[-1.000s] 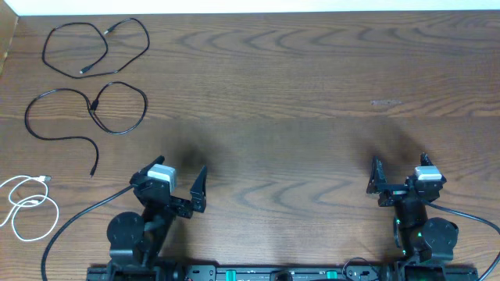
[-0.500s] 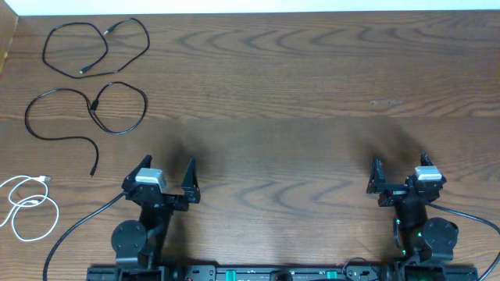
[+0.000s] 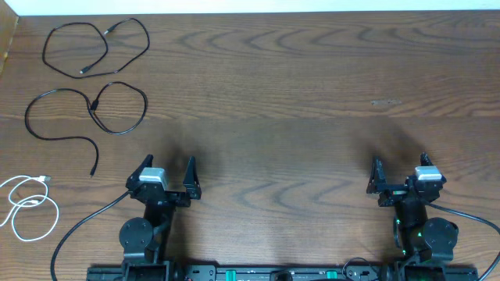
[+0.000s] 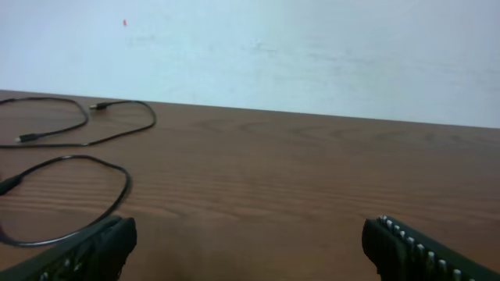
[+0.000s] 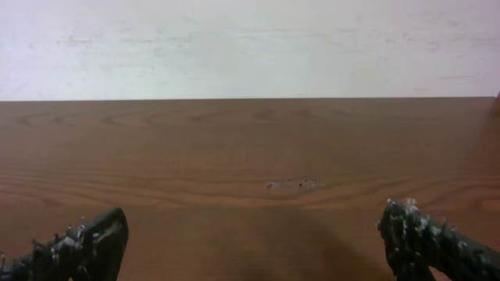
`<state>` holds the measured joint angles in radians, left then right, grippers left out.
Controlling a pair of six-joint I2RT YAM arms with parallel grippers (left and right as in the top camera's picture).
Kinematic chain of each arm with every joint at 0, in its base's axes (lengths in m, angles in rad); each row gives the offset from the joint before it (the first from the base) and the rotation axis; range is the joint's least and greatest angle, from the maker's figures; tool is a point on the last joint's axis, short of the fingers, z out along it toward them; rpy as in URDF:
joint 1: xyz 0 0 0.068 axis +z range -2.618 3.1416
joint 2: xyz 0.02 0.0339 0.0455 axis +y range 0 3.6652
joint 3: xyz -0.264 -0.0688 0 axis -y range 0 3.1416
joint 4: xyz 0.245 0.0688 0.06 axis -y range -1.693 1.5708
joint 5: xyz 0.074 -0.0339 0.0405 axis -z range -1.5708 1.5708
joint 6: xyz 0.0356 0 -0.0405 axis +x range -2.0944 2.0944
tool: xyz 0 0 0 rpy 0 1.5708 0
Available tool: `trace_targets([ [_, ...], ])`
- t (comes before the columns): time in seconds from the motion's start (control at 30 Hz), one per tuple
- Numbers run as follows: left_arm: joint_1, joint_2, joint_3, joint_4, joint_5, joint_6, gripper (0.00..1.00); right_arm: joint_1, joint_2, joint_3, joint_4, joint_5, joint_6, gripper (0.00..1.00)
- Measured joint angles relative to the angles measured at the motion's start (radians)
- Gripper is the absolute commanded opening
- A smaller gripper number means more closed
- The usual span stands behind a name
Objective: Untangle cables
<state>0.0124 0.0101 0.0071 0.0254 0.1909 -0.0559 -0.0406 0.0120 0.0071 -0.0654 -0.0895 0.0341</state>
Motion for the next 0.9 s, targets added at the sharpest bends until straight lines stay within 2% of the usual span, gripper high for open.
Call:
trace_targets([
  [0.27,0.000,0.000,0.011,-0.046,-0.065,0.000,0.98,0.000,0.000,0.000,0.000,0.000,0.000,0.99],
  [0.9,0.000,0.000,0.013,-0.053,-0.086,0.012,0.98,0.000,0.000,0.000,0.000,0.000,0.000,0.99],
])
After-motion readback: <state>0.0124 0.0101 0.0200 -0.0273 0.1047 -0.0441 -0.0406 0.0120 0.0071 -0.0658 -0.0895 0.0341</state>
